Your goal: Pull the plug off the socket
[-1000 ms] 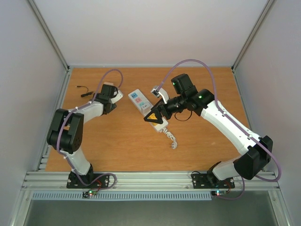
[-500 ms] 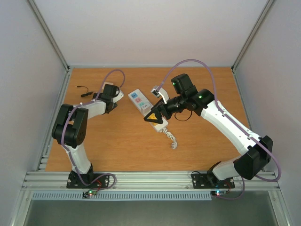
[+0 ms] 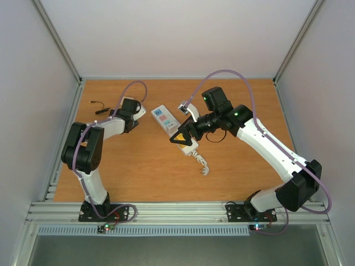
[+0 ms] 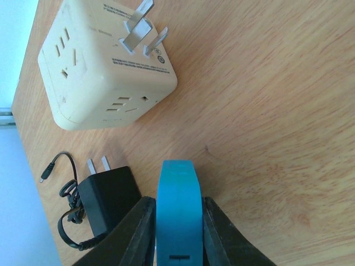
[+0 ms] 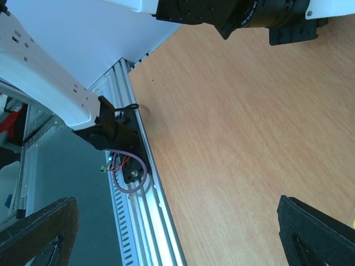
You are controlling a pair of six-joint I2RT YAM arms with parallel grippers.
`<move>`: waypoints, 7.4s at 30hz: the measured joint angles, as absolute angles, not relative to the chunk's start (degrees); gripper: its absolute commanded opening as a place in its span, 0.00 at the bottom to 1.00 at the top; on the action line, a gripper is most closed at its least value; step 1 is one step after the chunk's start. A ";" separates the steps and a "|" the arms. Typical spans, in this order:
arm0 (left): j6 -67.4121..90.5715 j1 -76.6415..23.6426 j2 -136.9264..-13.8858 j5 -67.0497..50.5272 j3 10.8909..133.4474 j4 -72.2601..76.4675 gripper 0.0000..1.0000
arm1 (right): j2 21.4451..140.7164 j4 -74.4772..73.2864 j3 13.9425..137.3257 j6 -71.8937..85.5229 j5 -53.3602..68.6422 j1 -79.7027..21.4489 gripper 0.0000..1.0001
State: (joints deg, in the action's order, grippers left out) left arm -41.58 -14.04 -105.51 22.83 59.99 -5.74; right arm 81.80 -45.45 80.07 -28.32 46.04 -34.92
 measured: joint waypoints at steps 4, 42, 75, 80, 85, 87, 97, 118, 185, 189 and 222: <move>-41.17 -14.04 -105.71 22.48 60.01 -5.74 0.33 | 81.80 -45.45 80.07 -28.32 46.04 -34.92 0.99; -27.31 -16.69 -88.60 -18.00 70.32 -30.61 0.88 | 76.93 -19.51 50.92 -22.35 25.63 -27.35 0.98; -17.78 -36.42 -100.44 -18.33 72.42 -32.97 0.92 | 81.14 10.11 34.00 -8.45 11.84 -33.56 0.98; -17.85 -36.45 -102.28 -17.10 73.32 -34.22 0.88 | 83.40 12.21 33.28 -6.42 8.67 -35.42 0.99; -17.34 -36.51 -104.33 -16.40 74.24 -34.06 0.83 | 85.95 14.87 31.99 -6.07 7.05 -37.01 0.98; -17.15 -36.62 -104.62 -16.27 74.56 -33.47 0.82 | 86.32 16.53 31.53 -6.15 7.31 -37.23 0.98; -17.63 -36.88 -104.81 -16.10 76.01 -32.23 0.78 | 92.38 23.29 30.79 -7.03 8.38 -37.63 0.92; -19.94 -36.99 -104.29 -14.66 74.00 -31.48 0.57 | 98.30 31.40 31.64 -11.09 1.63 -41.91 0.95; -17.50 -32.82 -95.50 -16.03 70.85 -35.14 0.32 | 102.83 37.04 33.71 -15.53 0.75 -44.03 0.59; -18.50 -31.07 -93.27 -18.28 70.02 -36.45 0.32 | 102.83 37.93 34.46 -16.47 1.56 -44.69 0.59; -18.15 6.02 -89.54 -38.22 72.97 -36.67 0.32 | 103.50 36.86 34.02 -15.97 1.87 -44.40 0.57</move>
